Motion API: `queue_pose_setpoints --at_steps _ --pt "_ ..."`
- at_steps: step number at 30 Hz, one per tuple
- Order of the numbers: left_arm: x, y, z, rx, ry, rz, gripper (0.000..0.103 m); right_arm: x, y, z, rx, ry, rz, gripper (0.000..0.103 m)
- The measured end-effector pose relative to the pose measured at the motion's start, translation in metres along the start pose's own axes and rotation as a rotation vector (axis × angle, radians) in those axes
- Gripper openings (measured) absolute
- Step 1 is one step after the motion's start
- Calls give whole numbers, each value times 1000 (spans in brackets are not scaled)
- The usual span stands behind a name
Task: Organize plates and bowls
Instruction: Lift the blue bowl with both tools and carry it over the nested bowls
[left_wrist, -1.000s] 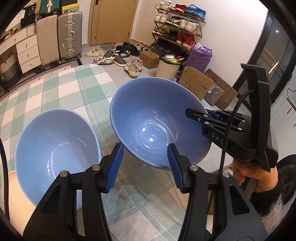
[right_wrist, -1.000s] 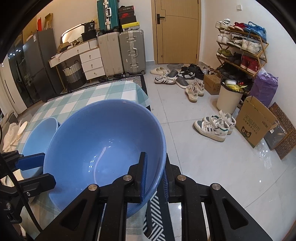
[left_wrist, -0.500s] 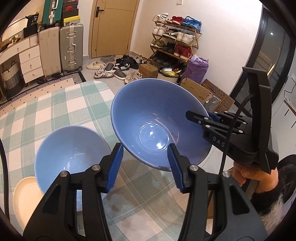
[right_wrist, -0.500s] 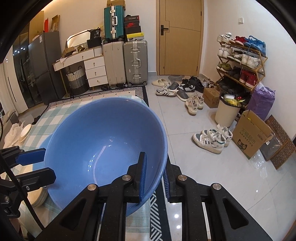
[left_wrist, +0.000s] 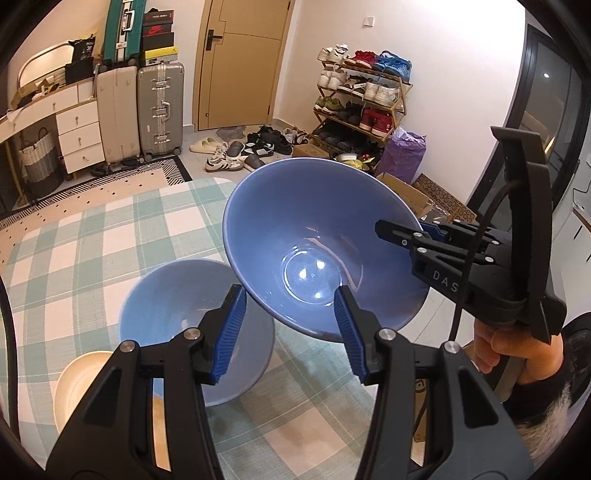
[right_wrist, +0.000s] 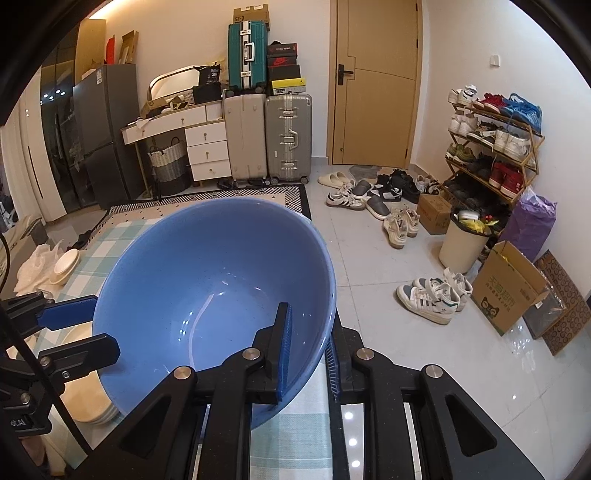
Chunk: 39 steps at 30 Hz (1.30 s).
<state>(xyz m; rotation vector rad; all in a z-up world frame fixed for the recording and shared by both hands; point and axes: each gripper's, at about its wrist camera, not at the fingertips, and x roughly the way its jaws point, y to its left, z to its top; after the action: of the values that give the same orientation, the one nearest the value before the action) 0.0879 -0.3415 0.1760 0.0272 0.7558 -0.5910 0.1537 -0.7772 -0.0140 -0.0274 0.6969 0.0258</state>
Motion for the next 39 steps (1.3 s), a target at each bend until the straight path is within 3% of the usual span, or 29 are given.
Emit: queue_pose_setpoints --at_steps 16,28,39 --pt "-46 51 -19 -49 -11 59 47 9 62 9 -60 11 54 19" --pt "-41 88 -35 -88 28 96 47 46 92 5 -76 52 105 21" --pt "-7 110 -37 -93 62 116 47 72 108 -3 -83 83 120 22"
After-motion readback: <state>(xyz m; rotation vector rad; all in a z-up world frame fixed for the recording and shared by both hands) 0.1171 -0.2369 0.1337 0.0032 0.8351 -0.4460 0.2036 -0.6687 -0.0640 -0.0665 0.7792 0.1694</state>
